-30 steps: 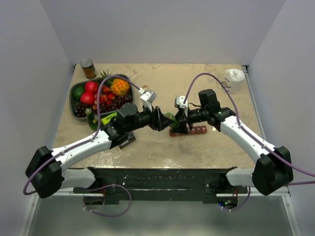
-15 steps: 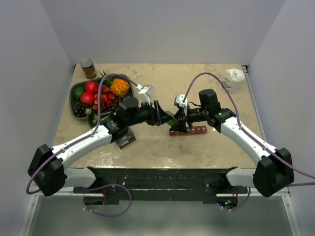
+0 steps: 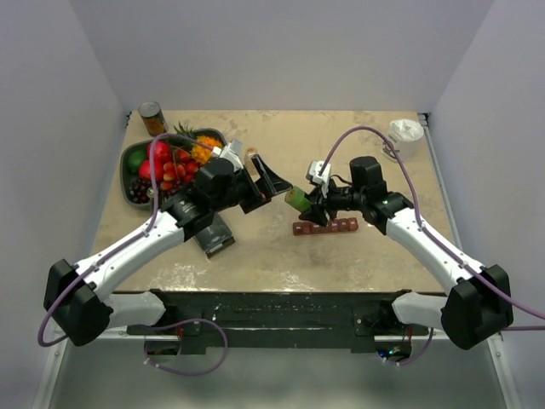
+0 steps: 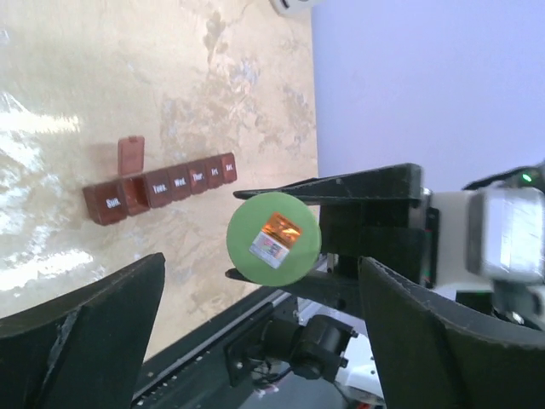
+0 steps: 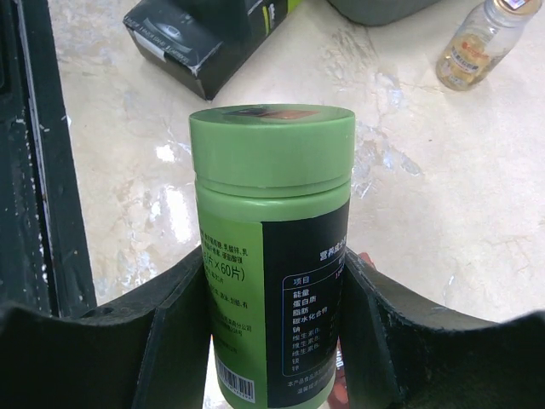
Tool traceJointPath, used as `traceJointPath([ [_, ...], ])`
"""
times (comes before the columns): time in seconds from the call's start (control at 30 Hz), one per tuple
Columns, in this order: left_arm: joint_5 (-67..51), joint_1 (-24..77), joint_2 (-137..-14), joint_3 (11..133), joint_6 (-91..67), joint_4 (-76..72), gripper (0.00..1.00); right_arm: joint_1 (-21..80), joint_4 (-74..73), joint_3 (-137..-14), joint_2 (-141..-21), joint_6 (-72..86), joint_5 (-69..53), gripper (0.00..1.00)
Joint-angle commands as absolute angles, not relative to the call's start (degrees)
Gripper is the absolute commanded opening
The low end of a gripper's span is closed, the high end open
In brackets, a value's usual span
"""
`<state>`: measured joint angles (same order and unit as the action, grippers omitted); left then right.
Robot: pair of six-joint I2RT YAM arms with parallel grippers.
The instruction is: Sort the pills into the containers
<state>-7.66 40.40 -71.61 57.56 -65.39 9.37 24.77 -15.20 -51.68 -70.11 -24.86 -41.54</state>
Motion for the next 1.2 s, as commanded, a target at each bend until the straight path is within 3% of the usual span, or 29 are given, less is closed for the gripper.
traceJointPath([
  [0.0,-7.11,38.94,-64.08,58.89,-56.8,8.53,0.99,24.79,-15.29,-51.77,-69.08,-27.24,-45.87,0.0],
  [0.23,-21.16,37.62,-52.83,49.58,-16.25,2.55,0.99,24.79,-27.93,-54.58,-70.4,-41.55,-54.49,0.0],
  [0.33,-28.44,37.53,-47.74,42.3,-8.74,-3.59,0.99,24.79,-32.42,-55.11,-70.93,-46.75,-55.89,0.0],
  [0.43,-32.86,37.53,-44.31,35.35,-3.19,-10.09,0.99,24.7,-34.54,-55.2,-71.63,-49.56,-56.34,0.0],
  [0.73,-39.98,37.62,-46.74,31.64,18.87,-13.71,0.98,24.7,-35.69,-52.83,-71.2,-54.84,-57.39,0.0],
  [1.17,-47.11,37.7,-51.5,32.78,28.47,-11.6,0.96,24.7,-35.77,-51.33,-71.89,-57.3,-56.87,0.02],
])
